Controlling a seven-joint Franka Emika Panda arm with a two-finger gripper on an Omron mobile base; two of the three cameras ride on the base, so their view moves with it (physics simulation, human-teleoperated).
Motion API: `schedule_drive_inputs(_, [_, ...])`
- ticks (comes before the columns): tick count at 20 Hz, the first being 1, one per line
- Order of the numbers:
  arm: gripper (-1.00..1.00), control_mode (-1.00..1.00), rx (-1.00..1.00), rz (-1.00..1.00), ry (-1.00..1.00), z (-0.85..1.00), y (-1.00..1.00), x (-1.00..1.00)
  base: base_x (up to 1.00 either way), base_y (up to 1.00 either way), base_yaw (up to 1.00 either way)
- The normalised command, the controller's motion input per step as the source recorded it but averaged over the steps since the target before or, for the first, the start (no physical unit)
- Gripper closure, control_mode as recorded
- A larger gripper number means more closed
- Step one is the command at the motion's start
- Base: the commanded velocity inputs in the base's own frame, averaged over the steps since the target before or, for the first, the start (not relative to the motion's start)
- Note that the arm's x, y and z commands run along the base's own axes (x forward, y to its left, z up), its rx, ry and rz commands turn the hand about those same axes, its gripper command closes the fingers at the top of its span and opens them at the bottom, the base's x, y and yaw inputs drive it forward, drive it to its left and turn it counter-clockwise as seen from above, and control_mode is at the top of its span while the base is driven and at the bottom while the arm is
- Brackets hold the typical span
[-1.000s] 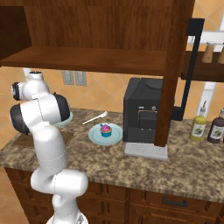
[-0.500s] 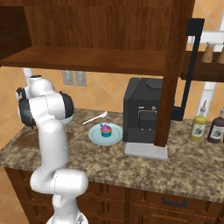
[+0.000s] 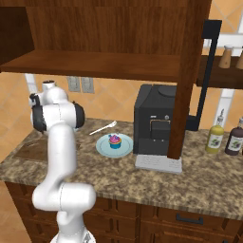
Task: From the different types of pastries on the counter, select a croissant and place it on the cutting board. Then retrieve a jar of jam from the cabinet and place it alongside the croissant on the cutting board.
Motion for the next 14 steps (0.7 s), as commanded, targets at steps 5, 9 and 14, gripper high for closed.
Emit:
schedule_drive_inputs(5, [-1.00, -1.00, 0.00, 0.01, 0.04, -0.40, 0.00, 0.58, 0.00, 0.00, 0.00])
schedule_drive_inputs(9, [-1.00, -1.00, 0.00, 0.02, 0.02, -0.18, 0.00, 0.38, 0.00, 0.00, 0.00])
schedule_drive_inputs(14, [-1.00, -1.00, 0.00, 0.00, 0.09, -0.07, 0.01, 0.00, 0.00, 0.00, 0.00])
